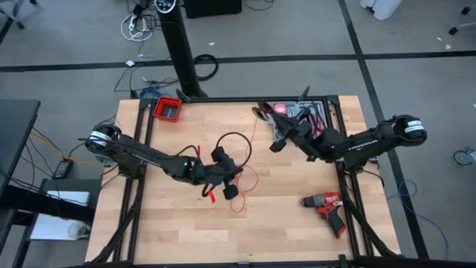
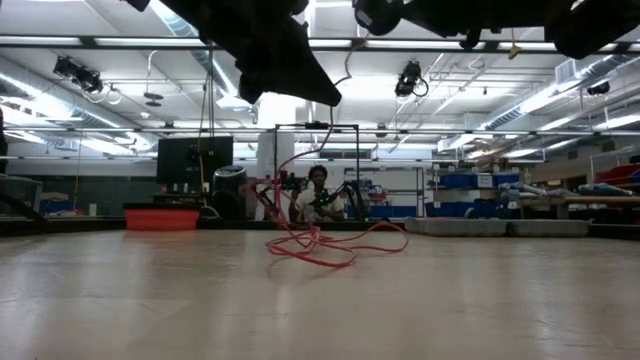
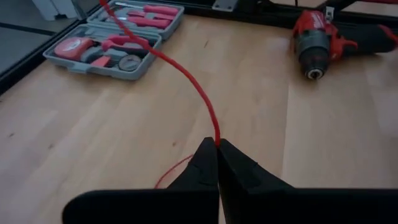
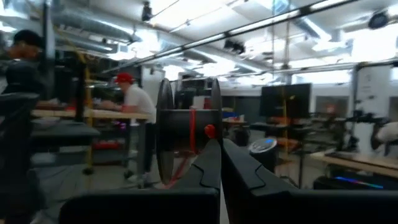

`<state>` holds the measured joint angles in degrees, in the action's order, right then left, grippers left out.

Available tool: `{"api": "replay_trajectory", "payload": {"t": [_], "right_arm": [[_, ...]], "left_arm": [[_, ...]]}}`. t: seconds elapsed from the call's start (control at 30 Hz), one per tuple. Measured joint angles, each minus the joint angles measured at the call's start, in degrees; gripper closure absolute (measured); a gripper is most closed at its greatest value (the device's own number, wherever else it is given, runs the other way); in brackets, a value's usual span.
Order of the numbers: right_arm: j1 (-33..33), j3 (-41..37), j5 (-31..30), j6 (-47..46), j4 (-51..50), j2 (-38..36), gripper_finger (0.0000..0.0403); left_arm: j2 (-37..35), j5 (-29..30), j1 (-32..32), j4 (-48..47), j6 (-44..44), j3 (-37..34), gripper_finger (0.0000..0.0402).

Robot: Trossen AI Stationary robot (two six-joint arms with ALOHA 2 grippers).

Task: Coil cords
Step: Uncoil the red wire from the black spool

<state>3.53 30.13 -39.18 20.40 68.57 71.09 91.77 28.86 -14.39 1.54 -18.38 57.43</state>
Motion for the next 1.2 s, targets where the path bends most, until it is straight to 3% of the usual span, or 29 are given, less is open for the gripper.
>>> {"api": "replay_trajectory", "payload": {"t": [0.27, 0.73, 1.2], "right_arm": [[0.61, 0.00, 0.23, -1.09, -6.51, 0.00, 0.0403], [0.15, 0.00, 0.04, -2.97, -17.27, 0.02, 0.0403], [0.13, 0.00, -0.04, -2.97, -18.18, 0.02, 0.0403]], "left_arm": [[0.00, -0.04, 1.31, 1.53, 1.35, -0.02, 0.0402], [0.00, -4.09, 1.33, 13.87, 7.57, -0.02, 0.0402], [-0.02, -4.11, 1.33, 14.80, 9.19, -0.02, 0.0402]]}}
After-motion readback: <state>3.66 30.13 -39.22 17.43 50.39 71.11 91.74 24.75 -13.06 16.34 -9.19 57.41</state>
